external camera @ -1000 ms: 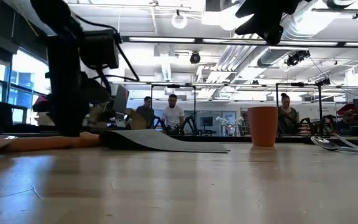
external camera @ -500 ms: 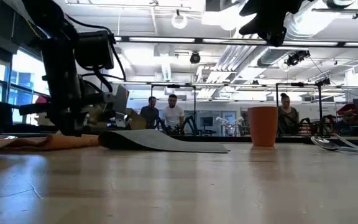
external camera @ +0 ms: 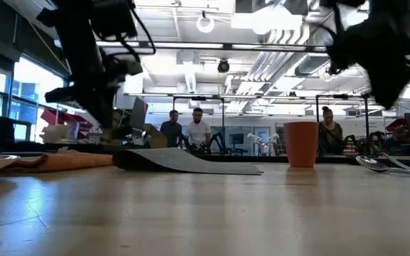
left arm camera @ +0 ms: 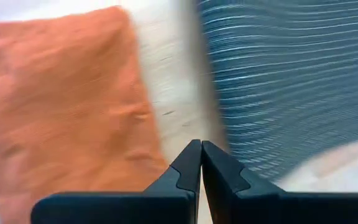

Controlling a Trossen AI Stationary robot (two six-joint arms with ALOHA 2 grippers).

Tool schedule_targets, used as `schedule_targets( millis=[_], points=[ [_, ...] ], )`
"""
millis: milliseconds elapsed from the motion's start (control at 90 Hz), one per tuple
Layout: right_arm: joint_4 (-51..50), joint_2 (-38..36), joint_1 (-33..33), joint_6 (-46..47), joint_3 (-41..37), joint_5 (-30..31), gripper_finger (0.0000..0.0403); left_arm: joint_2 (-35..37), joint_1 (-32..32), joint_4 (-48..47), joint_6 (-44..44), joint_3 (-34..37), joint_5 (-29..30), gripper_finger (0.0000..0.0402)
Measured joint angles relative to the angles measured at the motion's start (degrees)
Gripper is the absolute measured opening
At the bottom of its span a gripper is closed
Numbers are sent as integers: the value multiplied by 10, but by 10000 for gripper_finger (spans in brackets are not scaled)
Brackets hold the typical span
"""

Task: Set table place
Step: Put the orange fork on top of the table napkin

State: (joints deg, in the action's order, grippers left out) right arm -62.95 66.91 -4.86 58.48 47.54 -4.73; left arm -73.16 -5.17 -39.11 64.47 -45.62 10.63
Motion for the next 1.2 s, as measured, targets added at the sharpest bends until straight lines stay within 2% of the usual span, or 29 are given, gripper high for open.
schedule_targets(
  millis=[211,444,767,933,1200],
  points=[
    [-11,-5,61,-23,-104,-45,138,17,27,20,-55,-26,0,0],
    [30,14,85,-30,-149,-29,134,17,45,34,-86,-29,1,0],
    [55,107,89,-75,-175,-94,66,17,49,34,-108,-29,-10,0],
    [69,117,80,-80,-170,-98,9,18,49,34,-112,-29,-11,0],
    [28,62,61,-28,-85,-89,1,20,59,41,-137,-29,-15,0]
  ],
)
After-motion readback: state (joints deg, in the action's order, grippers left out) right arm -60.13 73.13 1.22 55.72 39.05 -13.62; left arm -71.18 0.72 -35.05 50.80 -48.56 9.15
